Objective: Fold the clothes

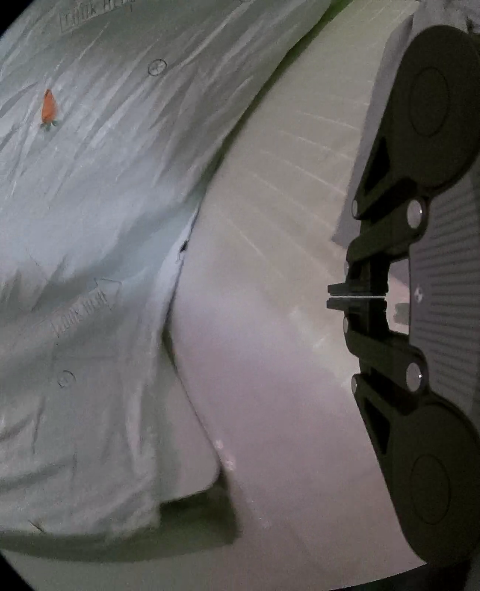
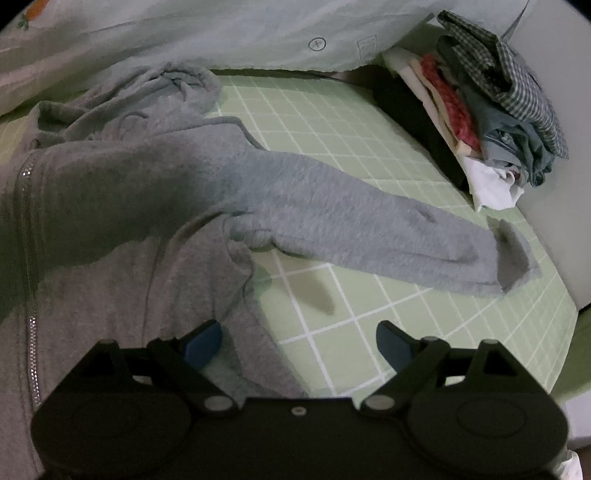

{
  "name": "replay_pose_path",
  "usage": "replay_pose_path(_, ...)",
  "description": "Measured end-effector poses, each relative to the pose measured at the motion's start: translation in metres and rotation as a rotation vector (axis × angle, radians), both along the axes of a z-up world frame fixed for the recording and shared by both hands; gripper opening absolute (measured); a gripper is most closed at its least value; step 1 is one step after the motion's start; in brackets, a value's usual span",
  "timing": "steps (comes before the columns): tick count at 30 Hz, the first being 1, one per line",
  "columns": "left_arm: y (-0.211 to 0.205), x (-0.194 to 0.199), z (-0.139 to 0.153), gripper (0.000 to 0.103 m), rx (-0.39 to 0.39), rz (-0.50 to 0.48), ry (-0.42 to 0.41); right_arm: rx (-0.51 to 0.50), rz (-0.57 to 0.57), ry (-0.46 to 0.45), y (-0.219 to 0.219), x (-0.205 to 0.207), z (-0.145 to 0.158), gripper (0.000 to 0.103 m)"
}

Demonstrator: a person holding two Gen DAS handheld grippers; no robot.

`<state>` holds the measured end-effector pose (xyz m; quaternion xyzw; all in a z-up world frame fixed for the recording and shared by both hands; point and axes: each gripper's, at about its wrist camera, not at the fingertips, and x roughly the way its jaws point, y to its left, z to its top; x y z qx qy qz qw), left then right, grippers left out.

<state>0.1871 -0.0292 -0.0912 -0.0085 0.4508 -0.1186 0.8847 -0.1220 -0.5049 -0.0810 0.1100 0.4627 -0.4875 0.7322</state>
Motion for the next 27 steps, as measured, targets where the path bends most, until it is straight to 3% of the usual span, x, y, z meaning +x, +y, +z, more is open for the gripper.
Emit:
replay_pose_path(2, -0.006, 0.001, 0.002, 0.016, 0.018, -0.039, -0.003, -0.006, 0.001, 0.006, 0.001, 0.001, 0.000, 0.092)
replay_pose_path(7, -0.023, 0.004, 0.006, 0.026, 0.063, -0.137, -0.011, -0.010, 0.003, 0.010, 0.003, 0.001, 0.000, 0.092)
replay_pose_path(9, -0.035, 0.001, 0.002, 0.036, 0.082, -0.174, -0.008, -0.004, 0.000, 0.004, 0.002, 0.000, 0.000, 0.092)
replay_pose_path(11, -0.050, -0.005, -0.009, 0.057, 0.094, -0.197, 0.004, 0.002, -0.001, -0.001, 0.001, -0.001, 0.000, 0.092)
replay_pose_path(12, -0.056, -0.007, -0.013, 0.059, 0.094, -0.203, 0.011, 0.004, -0.001, -0.002, 0.001, -0.001, 0.000, 0.092)
replay_pose_path(19, -0.060, -0.013, -0.030, 0.057, 0.143, -0.179, -0.007, 0.011, 0.001, -0.005, 0.001, -0.002, 0.000, 0.093)
replay_pose_path(21, -0.051, -0.011, -0.024, 0.039, 0.153, -0.157, -0.026, 0.010, 0.000, -0.004, 0.001, -0.002, 0.000, 0.093)
replay_pose_path(22, -0.046, -0.009, -0.021, 0.021, 0.158, -0.146, -0.035, 0.010, -0.001, -0.004, 0.001, -0.002, 0.000, 0.093)
replay_pose_path(23, -0.042, -0.007, -0.017, 0.015, 0.163, -0.134, -0.045, 0.009, 0.001, -0.004, 0.000, -0.002, -0.001, 0.093)
replay_pose_path(27, -0.024, 0.000, -0.004, 0.007, 0.181, -0.087, -0.083, 0.008, 0.001, -0.004, 0.000, -0.002, -0.001, 0.093)
